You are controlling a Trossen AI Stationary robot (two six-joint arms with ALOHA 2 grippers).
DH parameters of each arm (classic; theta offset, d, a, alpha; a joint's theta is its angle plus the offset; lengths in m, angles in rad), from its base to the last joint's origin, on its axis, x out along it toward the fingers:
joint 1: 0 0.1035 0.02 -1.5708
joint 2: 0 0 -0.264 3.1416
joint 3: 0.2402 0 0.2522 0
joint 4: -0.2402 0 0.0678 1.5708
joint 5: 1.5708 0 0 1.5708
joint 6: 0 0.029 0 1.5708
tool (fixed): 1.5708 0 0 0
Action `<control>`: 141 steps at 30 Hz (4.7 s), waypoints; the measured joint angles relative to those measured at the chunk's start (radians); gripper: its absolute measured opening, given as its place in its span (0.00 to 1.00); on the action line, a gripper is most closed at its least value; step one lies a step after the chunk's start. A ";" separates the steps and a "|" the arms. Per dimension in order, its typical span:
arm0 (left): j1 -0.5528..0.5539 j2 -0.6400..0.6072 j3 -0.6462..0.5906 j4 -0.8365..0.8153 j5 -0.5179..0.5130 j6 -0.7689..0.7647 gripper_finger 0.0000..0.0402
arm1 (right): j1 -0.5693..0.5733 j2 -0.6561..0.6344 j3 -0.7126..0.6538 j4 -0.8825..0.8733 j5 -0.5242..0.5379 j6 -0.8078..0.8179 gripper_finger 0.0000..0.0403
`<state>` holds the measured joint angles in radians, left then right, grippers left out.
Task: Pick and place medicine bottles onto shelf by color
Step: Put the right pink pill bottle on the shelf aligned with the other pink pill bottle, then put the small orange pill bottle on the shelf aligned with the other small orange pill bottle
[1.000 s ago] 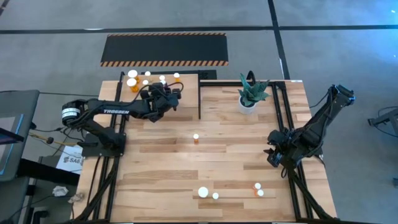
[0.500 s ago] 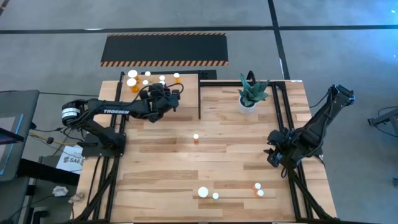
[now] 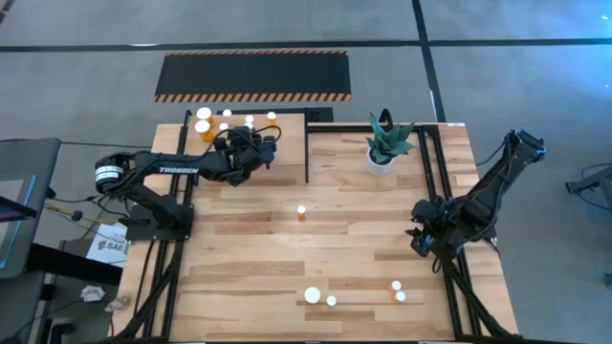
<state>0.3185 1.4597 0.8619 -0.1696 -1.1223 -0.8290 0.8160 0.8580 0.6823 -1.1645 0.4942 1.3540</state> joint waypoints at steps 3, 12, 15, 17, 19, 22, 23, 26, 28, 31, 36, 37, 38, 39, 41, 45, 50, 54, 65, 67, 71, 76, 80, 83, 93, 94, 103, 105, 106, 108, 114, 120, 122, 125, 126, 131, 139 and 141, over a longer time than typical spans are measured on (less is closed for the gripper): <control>-0.001 0.000 0.000 0.000 0.000 -0.003 0.32 | 0.000 0.000 0.000 0.000 0.000 0.000 0.56; -0.015 -0.001 0.000 0.002 -0.015 -0.003 0.42 | 0.000 0.000 0.000 0.000 0.000 0.000 0.56; -0.025 -0.002 0.006 -0.004 -0.027 -0.002 0.44 | 0.000 0.000 0.000 0.000 0.000 0.000 0.56; -0.029 -0.002 0.015 -0.003 -0.031 0.012 0.44 | 0.000 0.000 0.000 0.000 0.000 0.000 0.56; -0.032 -0.002 0.025 -0.013 -0.030 0.027 0.44 | 0.000 0.000 0.000 0.000 0.000 0.000 0.56; -0.036 -0.002 0.047 -0.048 -0.030 0.031 0.44 | 0.000 0.000 0.000 0.000 0.000 0.000 0.56; -0.038 -0.002 0.055 -0.065 -0.030 0.031 0.44 | 0.000 0.000 0.000 0.000 0.000 0.000 0.56; -0.045 -0.002 0.076 -0.108 -0.026 0.029 0.44 | 0.000 0.000 0.000 0.000 0.000 0.000 0.56; -0.050 -0.003 0.086 -0.132 -0.027 0.019 0.44 | 0.000 0.000 0.000 0.000 0.000 0.000 0.56; -0.057 -0.003 0.105 -0.165 -0.027 0.012 0.44 | 0.000 0.000 0.000 0.000 0.000 0.000 0.56; -0.065 -0.003 0.147 -0.257 -0.035 -0.020 0.44 | 0.000 0.000 0.000 0.000 0.000 0.000 0.56; -0.065 -0.003 0.151 -0.270 -0.035 -0.025 0.44 | 0.000 0.000 0.000 0.000 0.000 0.000 0.56; -0.064 -0.003 0.153 -0.276 -0.036 -0.029 0.44 | 0.000 0.000 0.000 0.000 0.000 0.000 0.56; -0.065 -0.003 0.156 -0.288 -0.035 -0.031 0.44 | 0.000 0.000 0.000 0.000 0.000 0.000 0.56; -0.065 -0.014 0.161 -0.296 -0.035 -0.034 0.44 | 0.000 0.000 0.000 0.000 0.000 0.000 0.56; -0.072 -0.044 0.167 -0.295 -0.038 -0.028 0.44 | 0.000 0.000 0.000 -0.001 0.000 0.000 0.56; -0.086 -0.095 0.167 -0.296 -0.045 -0.025 0.44 | 0.000 0.000 0.000 0.000 0.000 0.000 0.56; -0.111 -0.135 0.167 -0.290 -0.042 -0.024 0.44 | 0.000 0.000 0.000 0.000 0.000 0.000 0.56; -0.254 -0.226 0.166 -0.164 -0.002 0.081 0.44 | 0.000 0.000 0.000 0.000 0.000 0.000 0.56; -0.285 -0.226 0.166 -0.120 0.027 0.162 0.44 | 0.000 0.000 0.000 0.000 0.000 0.000 0.56; -0.343 -0.227 0.166 -0.062 0.157 0.346 0.44 | 0.000 0.000 0.000 0.000 0.000 0.000 0.56; -0.420 -0.227 0.166 -0.093 0.279 0.438 0.44 | 0.000 0.000 0.000 0.000 0.000 0.000 0.56; -0.521 -0.227 0.123 -0.084 0.272 0.403 0.44 | 0.000 0.000 0.000 0.000 0.000 0.000 0.56; -0.638 -0.225 0.007 0.052 0.177 0.384 0.44 | 0.000 0.000 0.000 0.000 0.000 0.000 0.56; -0.744 -0.167 -0.336 0.619 0.225 0.434 0.44 | 0.000 0.000 0.000 0.000 0.000 0.000 0.56; -0.736 -0.143 -0.349 0.679 0.230 0.455 0.45 | 0.000 0.000 0.000 0.000 0.000 0.000 0.56; -0.674 0.149 -0.359 1.031 0.244 0.527 0.62 | 0.000 0.000 0.000 0.000 0.000 0.000 0.56; -0.663 0.220 -0.359 1.104 0.244 0.525 0.64 | 0.000 0.000 0.000 0.000 0.000 0.000 0.56; -0.655 0.257 -0.354 1.132 0.245 0.525 0.65 | 0.000 0.000 0.000 0.000 0.000 0.000 0.56; -0.641 0.326 -0.345 1.183 0.246 0.525 0.65 | 0.000 0.000 0.000 0.000 0.000 0.000 0.56; -0.604 0.497 -0.298 1.317 0.246 0.533 0.65 | 0.000 0.000 0.000 0.000 0.000 0.000 0.56; -0.587 0.586 -0.262 1.358 0.247 0.529 0.65 | 0.000 0.000 0.000 0.000 0.000 0.000 0.56; -0.579 0.601 -0.251 1.354 0.250 0.529 0.65 | 0.000 0.000 0.000 0.000 0.000 0.000 0.56; -0.560 0.617 -0.237 1.327 0.278 0.528 0.65 | 0.000 0.000 0.000 0.000 0.000 0.000 0.56; -0.554 0.621 -0.234 1.319 0.290 0.529 0.65 | 0.000 0.000 0.000 0.000 0.000 0.000 0.56; -0.529 0.621 -0.223 1.305 0.292 0.529 0.65 | 0.000 0.000 0.000 0.000 0.000 0.000 0.56; -0.511 0.621 -0.222 1.273 0.303 0.515 0.58 | 0.000 0.000 0.000 0.000 0.000 0.000 0.56; -0.511 0.621 -0.222 1.273 0.305 0.514 0.54 | 0.000 0.000 0.000 0.000 0.000 0.000 0.56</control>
<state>-0.1925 2.0808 0.6395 1.1037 -0.8178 -0.3149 0.8160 0.8577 0.6819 -1.1641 0.4946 1.3540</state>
